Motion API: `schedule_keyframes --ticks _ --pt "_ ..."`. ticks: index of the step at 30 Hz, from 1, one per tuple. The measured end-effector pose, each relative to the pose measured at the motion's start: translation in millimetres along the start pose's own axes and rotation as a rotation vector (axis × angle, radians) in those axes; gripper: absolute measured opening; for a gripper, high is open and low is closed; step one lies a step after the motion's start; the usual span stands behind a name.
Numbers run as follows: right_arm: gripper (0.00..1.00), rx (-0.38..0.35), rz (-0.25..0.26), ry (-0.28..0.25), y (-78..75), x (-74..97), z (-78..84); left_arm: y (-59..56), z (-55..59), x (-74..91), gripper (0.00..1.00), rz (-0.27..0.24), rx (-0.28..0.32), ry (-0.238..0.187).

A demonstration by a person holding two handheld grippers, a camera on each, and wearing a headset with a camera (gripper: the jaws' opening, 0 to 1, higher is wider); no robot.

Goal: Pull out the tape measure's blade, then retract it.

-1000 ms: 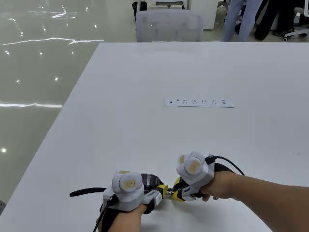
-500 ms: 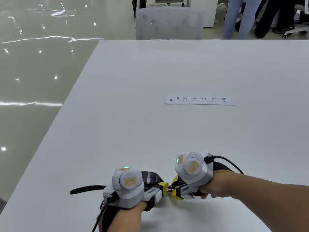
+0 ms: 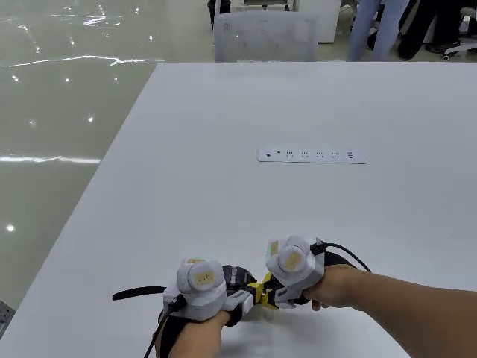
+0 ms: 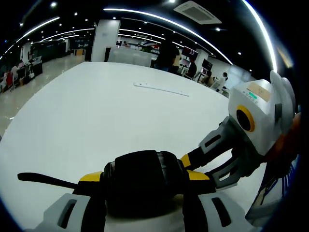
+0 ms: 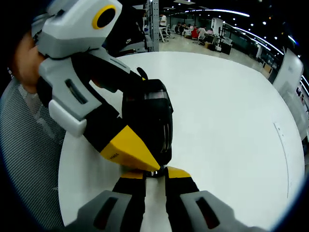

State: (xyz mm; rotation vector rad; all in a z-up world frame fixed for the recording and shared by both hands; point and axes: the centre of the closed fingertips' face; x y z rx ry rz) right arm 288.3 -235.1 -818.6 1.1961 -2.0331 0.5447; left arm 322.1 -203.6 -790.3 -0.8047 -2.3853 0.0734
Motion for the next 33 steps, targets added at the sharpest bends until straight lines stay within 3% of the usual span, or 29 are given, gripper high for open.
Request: schedule_keyframes --ticks 8,15,20,28,33 --pt "0.15 0.013 0.007 -0.005 0.0 0.7 3.1 -0.3 0.1 0.0 0.61 0.000 -0.001 -0.001" --pt "0.14 -0.041 0.004 -0.007 -0.8 0.6 3.5 -1.0 0.5 -0.2 0.61 0.003 -0.001 0.000" --pt "0.14 -0.011 -0.007 0.003 0.6 -0.5 2.8 -1.2 0.7 -0.1 0.61 0.004 -0.002 0.002" --pt "0.14 -0.024 0.017 0.004 2.5 -0.3 3.2 -1.8 0.7 1.3 0.62 0.025 0.004 -0.014" --pt "0.15 -0.017 0.055 0.013 2.0 0.4 3.3 -1.6 1.0 1.8 0.62 0.066 0.011 0.039"
Point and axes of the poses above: the centre of the closed fingertips' face, and the gripper's own axes: x roughly backward along the fingers, y roughly to its left, z roughly out of its underside, and after that the axes turned 7 degrees about -y, right-handed
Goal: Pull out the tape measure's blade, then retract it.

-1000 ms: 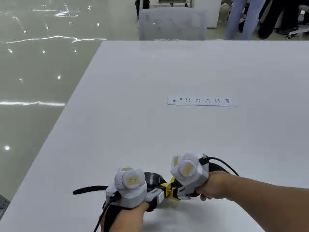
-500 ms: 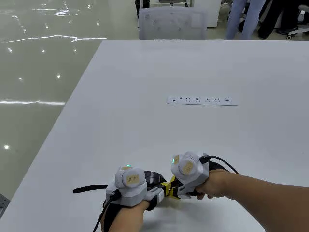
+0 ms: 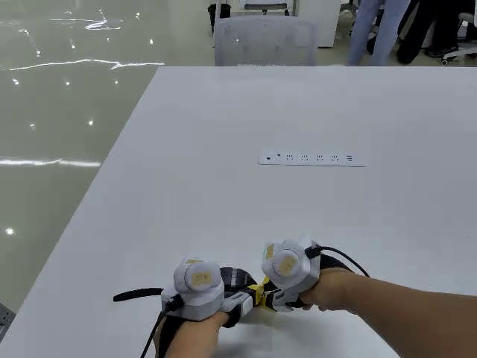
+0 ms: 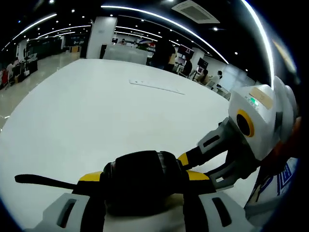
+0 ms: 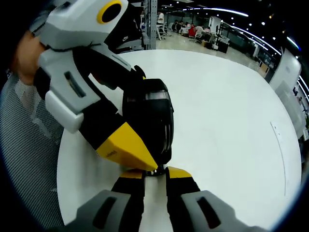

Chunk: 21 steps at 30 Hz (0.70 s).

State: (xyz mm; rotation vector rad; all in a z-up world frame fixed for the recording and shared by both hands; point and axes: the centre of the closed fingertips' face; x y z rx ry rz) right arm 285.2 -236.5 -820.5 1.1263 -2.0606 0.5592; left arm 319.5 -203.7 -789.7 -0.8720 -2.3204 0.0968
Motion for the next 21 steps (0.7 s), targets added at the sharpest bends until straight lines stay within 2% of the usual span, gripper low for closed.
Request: schedule_keyframes --ticks 2,4,5,7,10,12,14,15,16,18,21 --pt "0.16 -0.022 0.023 0.000 -2.5 0.5 0.7 -0.9 -1.5 2.4 0.61 0.012 -0.017 0.007" --pt "0.18 -0.031 0.046 -0.010 -4.0 1.8 1.5 0.3 -5.6 5.1 0.63 0.022 -0.073 0.006" --pt "0.19 -0.036 0.069 -0.015 -5.5 2.7 1.8 -1.1 -5.4 7.5 0.62 0.046 -0.083 0.015" --pt "0.23 -0.039 0.092 -0.019 -6.7 4.2 1.9 2.7 -7.1 11.5 0.62 0.047 -0.083 0.013" --pt "0.29 -0.053 0.099 -0.042 -3.2 8.5 0.0 11.7 -7.6 19.5 0.70 0.057 -0.092 0.020" --pt "0.30 -0.042 0.107 -0.054 -1.6 13.9 -1.1 16.4 -10.2 26.7 0.73 0.077 -0.098 0.007" --pt "0.31 -0.050 0.117 -0.071 -0.5 20.3 -2.0 9.9 -13.6 32.5 0.76 0.170 -0.077 -0.023" --pt "0.32 -0.051 0.123 -0.078 0.0 23.2 -2.0 7.7 -13.1 35.3 0.79 0.202 -0.056 -0.025" --pt "0.33 -0.057 0.131 -0.089 0.6 27.5 -1.8 11.4 -10.9 38.4 0.87 0.206 -0.060 -0.018" --pt "0.36 -0.075 0.144 -0.111 1.9 34.9 -1.2 15.1 -9.2 44.8 1.00 0.221 -0.080 -0.017" --pt "0.42 -0.098 0.168 -0.132 5.0 47.4 2.0 20.5 -7.3 52.1 1.00 0.237 -0.139 -0.017"
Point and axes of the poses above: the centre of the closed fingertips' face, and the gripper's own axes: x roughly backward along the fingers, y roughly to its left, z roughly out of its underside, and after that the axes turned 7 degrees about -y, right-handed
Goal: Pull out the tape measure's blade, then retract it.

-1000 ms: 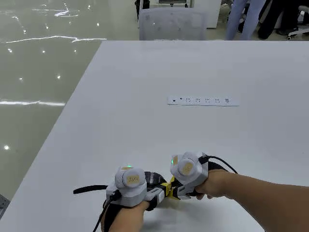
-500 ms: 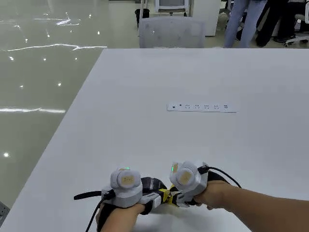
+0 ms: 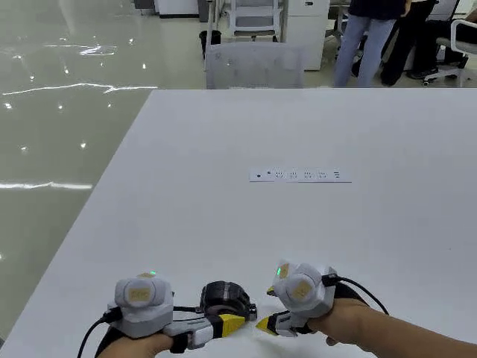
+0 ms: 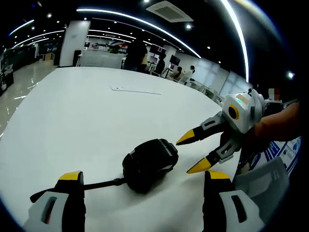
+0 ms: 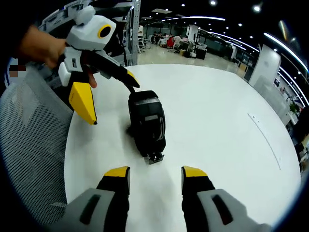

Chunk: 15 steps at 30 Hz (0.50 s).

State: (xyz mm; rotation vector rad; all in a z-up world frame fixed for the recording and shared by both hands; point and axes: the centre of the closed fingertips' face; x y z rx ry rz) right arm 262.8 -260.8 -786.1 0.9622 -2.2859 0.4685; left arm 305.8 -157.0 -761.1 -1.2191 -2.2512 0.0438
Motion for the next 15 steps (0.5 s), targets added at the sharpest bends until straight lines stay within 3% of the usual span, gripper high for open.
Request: schedule_keyframes --ticks 4,5,7,11,15 --pt "0.46 -0.042 0.047 -0.048 -0.2 23.6 1.6 1.5 -2.6 15.7 1.00 -0.002 0.005 0.001" --pt "0.47 -0.060 0.067 -0.069 -0.3 33.6 1.9 -1.1 -8.3 21.0 1.00 0.009 0.006 -0.026" --pt "0.50 -0.085 0.093 -0.090 -1.1 51.6 6.4 -3.2 -18.1 29.6 1.00 0.026 -0.042 -0.075" --pt "0.53 -0.129 0.155 -0.122 -5.4 85.1 17.8 -2.7 -23.8 44.9 1.00 0.042 -0.095 -0.101" --pt "0.55 -0.189 0.232 -0.146 -10.6 121.4 33.6 5.8 -26.9 59.4 1.00 0.047 -0.117 -0.113"
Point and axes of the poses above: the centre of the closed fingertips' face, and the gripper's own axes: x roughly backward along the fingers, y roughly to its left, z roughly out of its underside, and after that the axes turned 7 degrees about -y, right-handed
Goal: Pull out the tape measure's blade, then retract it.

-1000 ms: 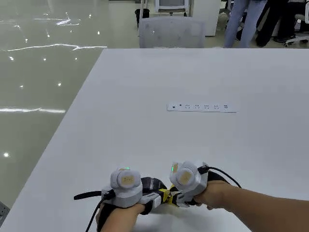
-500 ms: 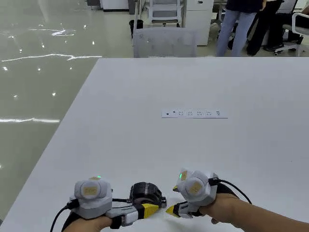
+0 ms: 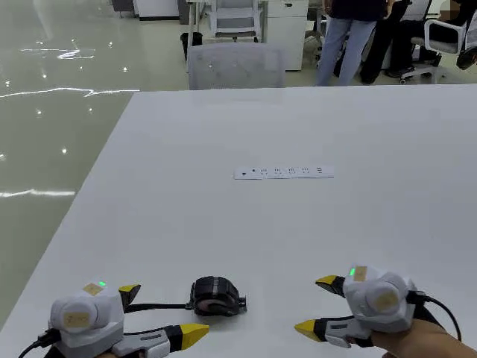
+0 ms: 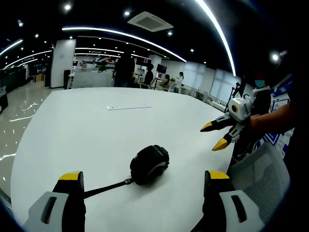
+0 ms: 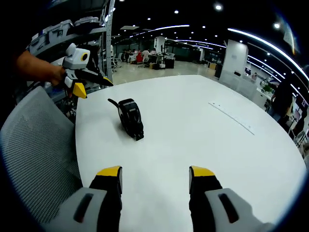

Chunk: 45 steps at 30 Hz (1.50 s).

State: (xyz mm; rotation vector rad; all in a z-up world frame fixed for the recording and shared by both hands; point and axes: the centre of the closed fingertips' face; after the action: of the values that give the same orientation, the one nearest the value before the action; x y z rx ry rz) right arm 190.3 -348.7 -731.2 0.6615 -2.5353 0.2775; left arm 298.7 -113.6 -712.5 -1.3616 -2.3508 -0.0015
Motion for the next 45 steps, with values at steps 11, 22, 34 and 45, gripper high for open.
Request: schedule_keyframes --ticks 11,22,34,45 --pt "0.78 -0.058 0.086 -0.008 -6.3 60.7 31.0 17.3 7.9 34.4 1.00 -0.004 -0.044 0.003" --pt "0.96 -0.107 0.185 0.017 -25.8 113.3 62.5 29.9 17.5 51.2 1.00 -0.027 -0.038 -0.002" --pt "1.00 -0.132 0.235 0.002 -28.9 132.6 65.9 25.7 11.1 47.9 1.00 -0.013 -0.076 -0.008" --pt "1.00 -0.117 0.243 -0.008 -39.7 133.0 59.7 29.2 20.2 53.2 1.00 -0.032 -0.039 0.009"
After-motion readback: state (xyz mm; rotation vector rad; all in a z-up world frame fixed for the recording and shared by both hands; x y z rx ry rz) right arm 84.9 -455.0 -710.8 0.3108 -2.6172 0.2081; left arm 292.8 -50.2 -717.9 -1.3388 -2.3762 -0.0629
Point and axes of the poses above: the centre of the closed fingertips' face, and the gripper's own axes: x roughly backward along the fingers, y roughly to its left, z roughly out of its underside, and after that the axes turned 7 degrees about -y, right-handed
